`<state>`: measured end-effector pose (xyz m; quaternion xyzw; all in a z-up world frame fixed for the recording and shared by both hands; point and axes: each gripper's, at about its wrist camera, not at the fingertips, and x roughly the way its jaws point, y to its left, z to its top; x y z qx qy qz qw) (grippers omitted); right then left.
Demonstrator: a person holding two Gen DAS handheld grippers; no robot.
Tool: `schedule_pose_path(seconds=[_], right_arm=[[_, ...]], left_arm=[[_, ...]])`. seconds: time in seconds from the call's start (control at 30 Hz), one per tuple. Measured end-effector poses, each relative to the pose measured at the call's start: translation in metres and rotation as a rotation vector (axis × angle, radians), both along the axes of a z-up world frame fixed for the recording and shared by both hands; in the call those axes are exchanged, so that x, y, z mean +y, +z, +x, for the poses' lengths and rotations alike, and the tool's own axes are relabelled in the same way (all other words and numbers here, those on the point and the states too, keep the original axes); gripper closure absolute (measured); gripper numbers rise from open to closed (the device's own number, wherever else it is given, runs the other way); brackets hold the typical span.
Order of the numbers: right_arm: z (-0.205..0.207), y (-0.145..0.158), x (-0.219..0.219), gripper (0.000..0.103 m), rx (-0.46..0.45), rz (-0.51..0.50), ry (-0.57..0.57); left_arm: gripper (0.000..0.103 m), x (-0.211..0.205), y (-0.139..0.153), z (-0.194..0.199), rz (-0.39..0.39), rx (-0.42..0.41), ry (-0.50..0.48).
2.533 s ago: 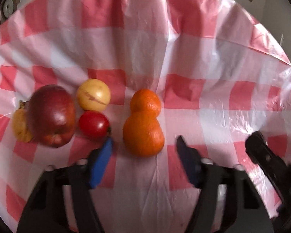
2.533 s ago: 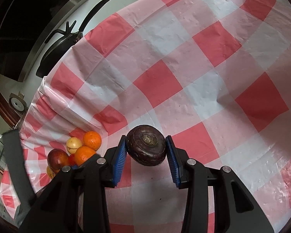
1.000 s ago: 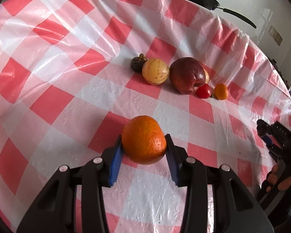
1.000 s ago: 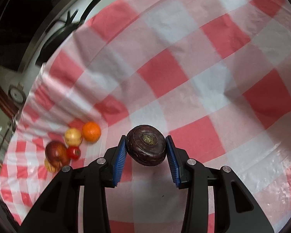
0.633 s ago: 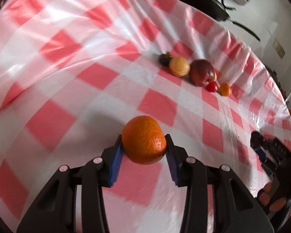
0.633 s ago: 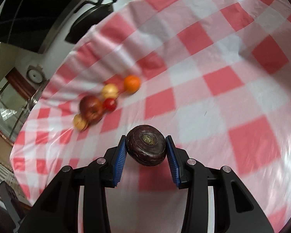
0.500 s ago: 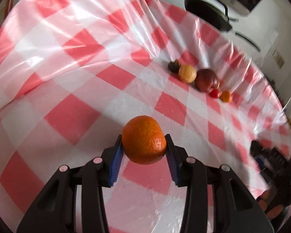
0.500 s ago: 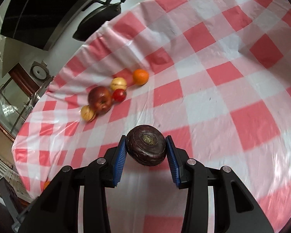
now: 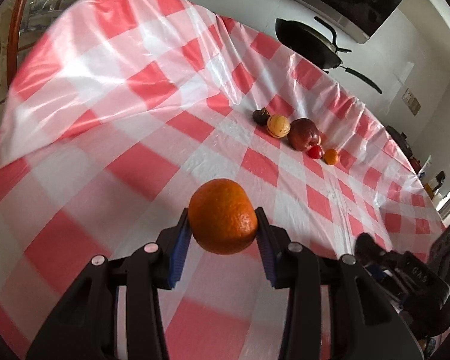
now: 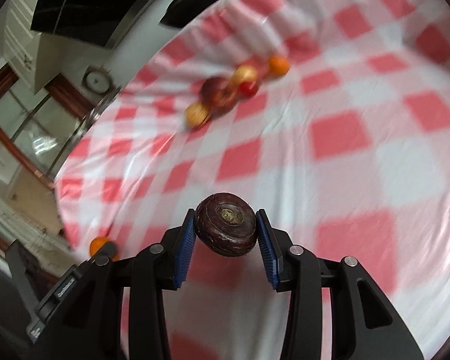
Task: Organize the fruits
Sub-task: 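Carry the mangosteen and orange over the white box and open both grippers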
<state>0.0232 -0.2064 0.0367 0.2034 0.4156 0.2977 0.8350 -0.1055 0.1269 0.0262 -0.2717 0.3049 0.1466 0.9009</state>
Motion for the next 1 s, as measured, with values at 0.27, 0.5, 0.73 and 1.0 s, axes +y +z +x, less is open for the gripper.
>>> schedule_pose_path(seconds=[0.27,0.5,0.73,1.0], right_arm=[[-0.070,0.012,0.047,0.063,-0.046,-0.049,0.186],[-0.115,0.008,0.076,0.063,-0.092,-0.118,0.317],[-0.170,0.010,0.119,0.063,-0.184,-0.174,0.504],[-0.253,0.003,0.178,0.063,-0.310,-0.252,0.792]], left_arm=[[0.061,0.001,0.003,-0.052,0.019,-0.017,-0.034],[0.061,0.016,0.010,-0.105,0.073,-0.043,-0.027],[0.061,0.052,0.014,-0.161,0.094,-0.050,0.066],[0.061,0.087,0.007,-0.238,0.119,-0.047,0.237]])
